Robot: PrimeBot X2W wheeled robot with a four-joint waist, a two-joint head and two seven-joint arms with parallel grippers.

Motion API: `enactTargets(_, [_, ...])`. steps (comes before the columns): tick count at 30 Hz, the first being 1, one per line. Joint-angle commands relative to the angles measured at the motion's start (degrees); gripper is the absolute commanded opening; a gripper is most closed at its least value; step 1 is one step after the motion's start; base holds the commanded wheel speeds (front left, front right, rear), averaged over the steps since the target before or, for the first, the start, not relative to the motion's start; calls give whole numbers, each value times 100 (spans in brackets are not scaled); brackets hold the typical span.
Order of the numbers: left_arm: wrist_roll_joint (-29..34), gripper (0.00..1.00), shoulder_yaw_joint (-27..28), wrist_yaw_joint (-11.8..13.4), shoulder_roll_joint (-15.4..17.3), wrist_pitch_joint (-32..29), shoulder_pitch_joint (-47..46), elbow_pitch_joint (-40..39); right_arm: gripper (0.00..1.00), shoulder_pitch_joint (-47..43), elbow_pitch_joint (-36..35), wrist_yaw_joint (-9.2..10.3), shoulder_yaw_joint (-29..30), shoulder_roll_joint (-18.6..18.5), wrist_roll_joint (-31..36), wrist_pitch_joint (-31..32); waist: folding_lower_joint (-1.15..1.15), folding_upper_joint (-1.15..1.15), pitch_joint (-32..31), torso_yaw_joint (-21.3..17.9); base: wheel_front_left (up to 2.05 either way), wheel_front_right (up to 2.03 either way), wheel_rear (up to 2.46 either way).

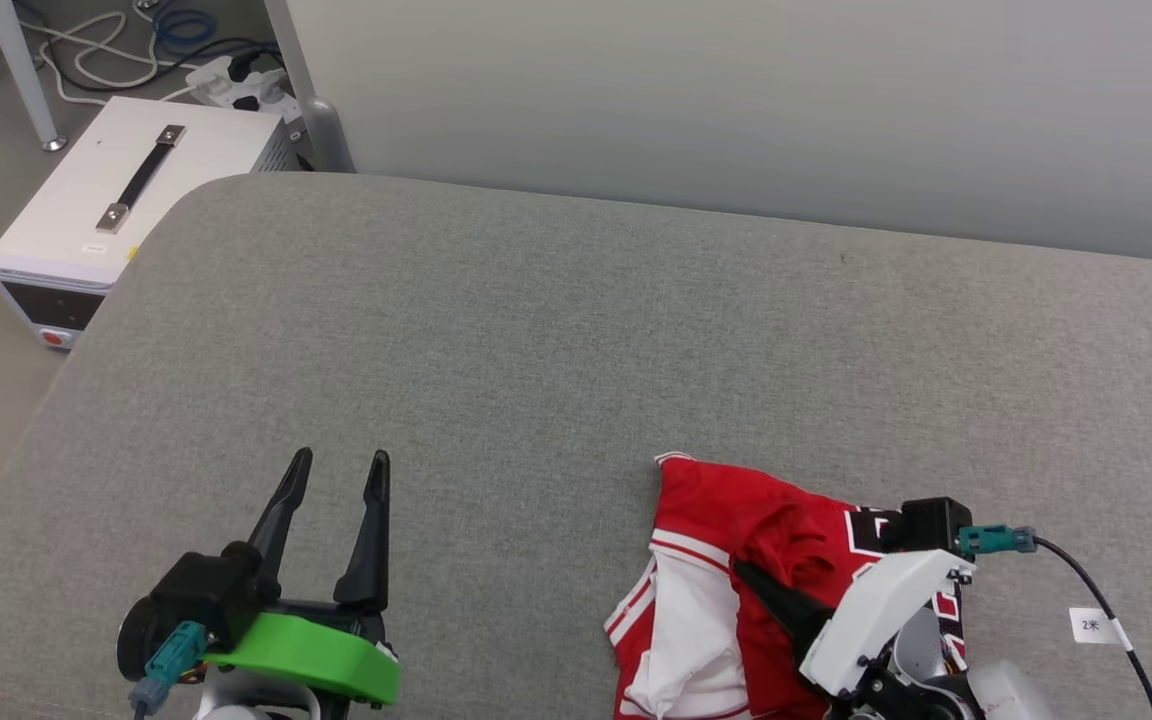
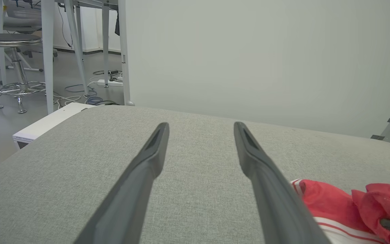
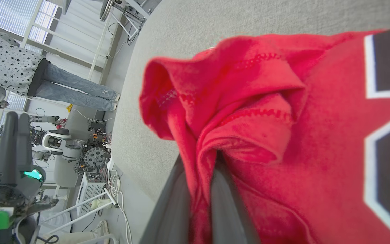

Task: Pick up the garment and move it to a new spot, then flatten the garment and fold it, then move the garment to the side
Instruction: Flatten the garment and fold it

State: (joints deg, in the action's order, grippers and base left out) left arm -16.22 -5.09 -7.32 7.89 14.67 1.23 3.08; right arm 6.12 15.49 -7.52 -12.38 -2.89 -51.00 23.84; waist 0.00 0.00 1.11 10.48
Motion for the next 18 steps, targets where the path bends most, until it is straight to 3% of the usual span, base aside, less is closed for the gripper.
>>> enactTargets(1, [-27, 100, 2, -16, 34, 33, -55, 4, 0, 156, 136, 3, -72, 1, -14, -95, 0, 0, 52, 38, 0, 0, 0])
enactTargets(5, [-46, 100, -10, -16, 39, 33, -105, 41, 0, 424, 656, 3, -252, 1, -21, -311, 0, 0, 107, 81, 0, 0, 0])
enactTargets(6, [-51, 100, -9, -16, 37, 33, -115, 54, 16, 489, 796, 3, -307, 1, -66, -341, 0, 0, 113, 92, 0, 0, 0])
enactTargets(7, [-53, 100, -7, -16, 35, 33, -119, 63, 98, 544, 879, 3, -365, 1, -105, -371, 0, 0, 116, 98, 0, 0, 0])
enactTargets(18, [-56, 100, 65, -16, 27, 33, -52, 145, 100, 888, 926, 3, -1408, 1, -675, -522, 0, 0, -60, 74, 0, 0, 0])
